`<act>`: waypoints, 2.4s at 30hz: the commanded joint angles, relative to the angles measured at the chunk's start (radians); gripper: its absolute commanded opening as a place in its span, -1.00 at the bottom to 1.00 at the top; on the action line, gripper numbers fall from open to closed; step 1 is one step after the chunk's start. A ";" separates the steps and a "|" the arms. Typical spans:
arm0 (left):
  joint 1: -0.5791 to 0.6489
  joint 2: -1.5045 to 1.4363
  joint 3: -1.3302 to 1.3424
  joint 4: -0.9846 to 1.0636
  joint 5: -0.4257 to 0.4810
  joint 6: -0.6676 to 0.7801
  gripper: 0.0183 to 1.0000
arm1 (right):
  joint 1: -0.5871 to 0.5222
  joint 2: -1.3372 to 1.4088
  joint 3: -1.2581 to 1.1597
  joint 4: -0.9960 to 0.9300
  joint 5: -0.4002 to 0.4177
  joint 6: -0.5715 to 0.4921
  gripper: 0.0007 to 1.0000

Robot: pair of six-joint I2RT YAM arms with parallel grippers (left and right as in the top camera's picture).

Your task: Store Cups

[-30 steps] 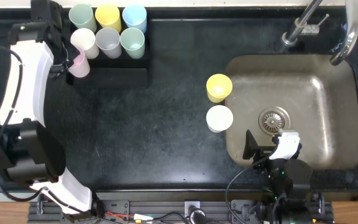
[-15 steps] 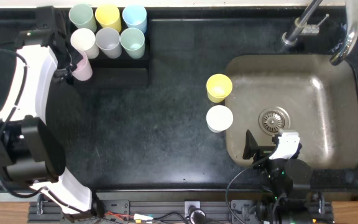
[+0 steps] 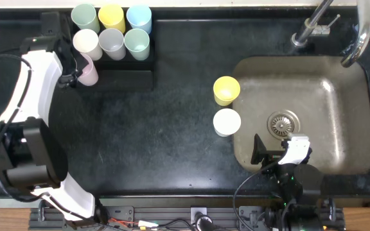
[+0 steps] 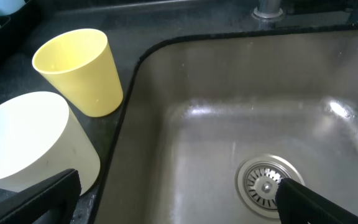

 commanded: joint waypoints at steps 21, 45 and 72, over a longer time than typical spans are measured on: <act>-0.006 -0.229 -0.018 -0.129 0.000 -0.013 0.88 | 0.000 -0.005 -0.015 -0.016 -0.004 0.003 1.00; -0.753 -0.191 0.004 0.083 0.105 0.054 1.00 | 0.000 -0.005 -0.015 -0.016 -0.004 0.003 1.00; -0.884 -0.013 0.089 0.106 0.096 0.013 1.00 | 0.000 -0.005 -0.015 -0.016 -0.004 0.003 1.00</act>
